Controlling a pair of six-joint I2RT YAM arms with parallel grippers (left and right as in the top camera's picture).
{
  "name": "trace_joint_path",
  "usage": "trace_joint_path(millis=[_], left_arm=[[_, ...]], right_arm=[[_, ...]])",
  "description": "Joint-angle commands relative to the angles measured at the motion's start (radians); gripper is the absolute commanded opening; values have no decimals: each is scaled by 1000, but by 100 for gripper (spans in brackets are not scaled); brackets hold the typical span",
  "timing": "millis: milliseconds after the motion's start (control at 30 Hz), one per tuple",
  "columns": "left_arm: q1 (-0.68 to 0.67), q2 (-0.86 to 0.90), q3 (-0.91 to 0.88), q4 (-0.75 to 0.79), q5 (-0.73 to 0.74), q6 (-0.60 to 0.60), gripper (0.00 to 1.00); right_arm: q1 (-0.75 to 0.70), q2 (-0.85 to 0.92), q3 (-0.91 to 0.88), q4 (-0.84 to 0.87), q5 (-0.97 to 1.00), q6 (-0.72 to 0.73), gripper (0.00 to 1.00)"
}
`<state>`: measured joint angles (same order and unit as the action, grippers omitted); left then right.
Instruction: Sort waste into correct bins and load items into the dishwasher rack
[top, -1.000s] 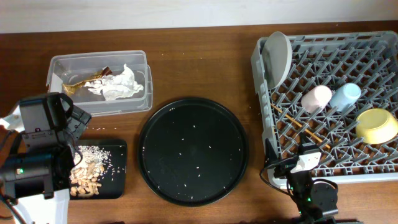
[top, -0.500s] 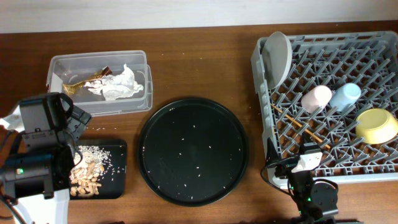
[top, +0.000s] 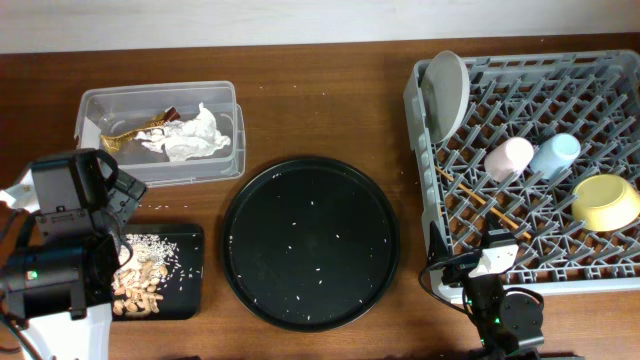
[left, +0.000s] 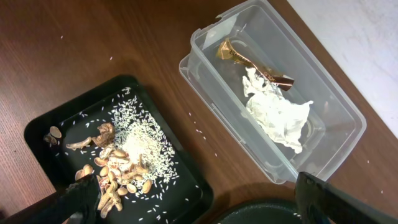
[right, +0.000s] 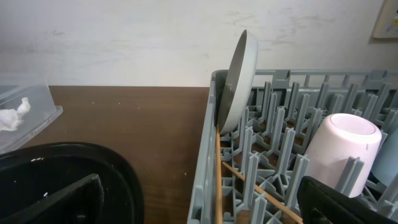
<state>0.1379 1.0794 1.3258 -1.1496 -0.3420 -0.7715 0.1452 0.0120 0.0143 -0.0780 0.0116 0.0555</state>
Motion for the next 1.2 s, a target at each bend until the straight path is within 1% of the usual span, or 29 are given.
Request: trace_joint_path(millis=[0, 33, 100, 200, 333, 400, 533, 600, 667, 800, 900, 967, 1033, 1100, 1167], left_arm=[[1, 15, 3, -74, -7, 1, 99], [1, 13, 3, -109, 58, 2, 99], [1, 3, 2, -184, 116, 2, 99], [-1, -21, -15, -263, 147, 2, 99], [-36, -74, -119, -233, 127, 3, 99], [-69, -112, -211, -172, 109, 44, 99], [-158, -219, -456, 132, 140, 276, 99], [-201, -270, -575, 322, 178, 401, 99], [-231, -312, -675, 457, 193, 457, 99], [-262, -380, -863, 627, 193, 459, 99], [-262, -420, -956, 715, 192, 460, 99], [-262, -480, -1016, 776, 193, 464, 99], [-262, -555, -1051, 790, 194, 469, 99], [-262, -647, -1070, 790, 232, 529, 99], [-262, -719, -1079, 790, 245, 555, 99]], right_arm=[[-9, -8, -9, -1, 20, 1, 98], [-9, -8, -9, -1, 19, 1, 98], [-9, -8, -9, -2, 20, 1, 98], [-9, -8, -9, -2, 20, 1, 98], [-9, -8, -9, -2, 19, 1, 98], [-9, -8, -9, -1, 19, 1, 98], [-9, -8, -9, -2, 20, 1, 98], [-9, -8, -9, -2, 20, 1, 98], [-9, -8, -9, -1, 19, 1, 98], [-9, -8, -9, -2, 19, 1, 98], [-9, -8, -9, -2, 20, 1, 98], [-9, -8, -9, -2, 20, 0, 98], [-9, -8, -9, -2, 20, 1, 98], [-9, -8, -9, -2, 20, 1, 98], [-9, -8, -9, -2, 19, 1, 98]])
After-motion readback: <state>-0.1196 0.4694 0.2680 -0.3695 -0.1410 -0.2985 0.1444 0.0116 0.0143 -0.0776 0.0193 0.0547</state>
